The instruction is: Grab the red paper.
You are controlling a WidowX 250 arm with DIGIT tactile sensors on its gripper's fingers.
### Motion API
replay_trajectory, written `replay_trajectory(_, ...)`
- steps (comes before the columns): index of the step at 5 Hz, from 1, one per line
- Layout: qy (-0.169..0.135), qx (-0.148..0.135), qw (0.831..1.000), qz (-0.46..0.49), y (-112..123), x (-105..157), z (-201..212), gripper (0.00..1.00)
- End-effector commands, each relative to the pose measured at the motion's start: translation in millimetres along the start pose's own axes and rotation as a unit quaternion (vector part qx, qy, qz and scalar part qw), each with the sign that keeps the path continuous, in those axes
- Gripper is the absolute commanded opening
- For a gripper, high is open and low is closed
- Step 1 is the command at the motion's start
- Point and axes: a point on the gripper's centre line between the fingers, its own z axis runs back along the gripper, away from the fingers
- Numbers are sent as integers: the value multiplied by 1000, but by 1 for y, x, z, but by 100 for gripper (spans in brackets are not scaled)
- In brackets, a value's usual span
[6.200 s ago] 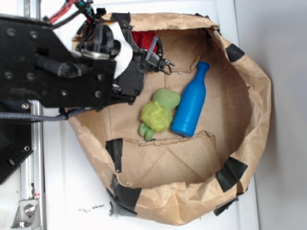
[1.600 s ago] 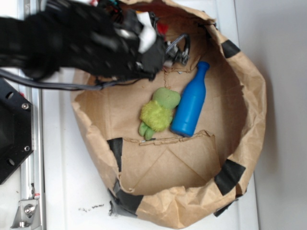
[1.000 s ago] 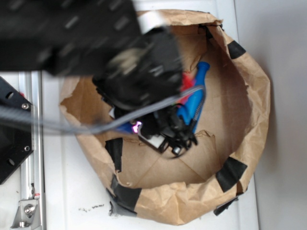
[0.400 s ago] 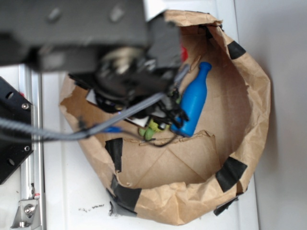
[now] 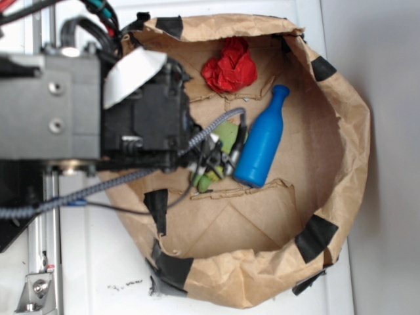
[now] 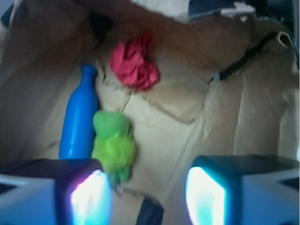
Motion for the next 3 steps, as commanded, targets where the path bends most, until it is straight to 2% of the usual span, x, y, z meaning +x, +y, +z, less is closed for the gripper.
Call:
replay_trajectory(1, -80, -18, 996, 39, -4, 31, -1, 100)
replay_trajectory(3, -89, 7, 994, 61, -15, 37, -15, 100)
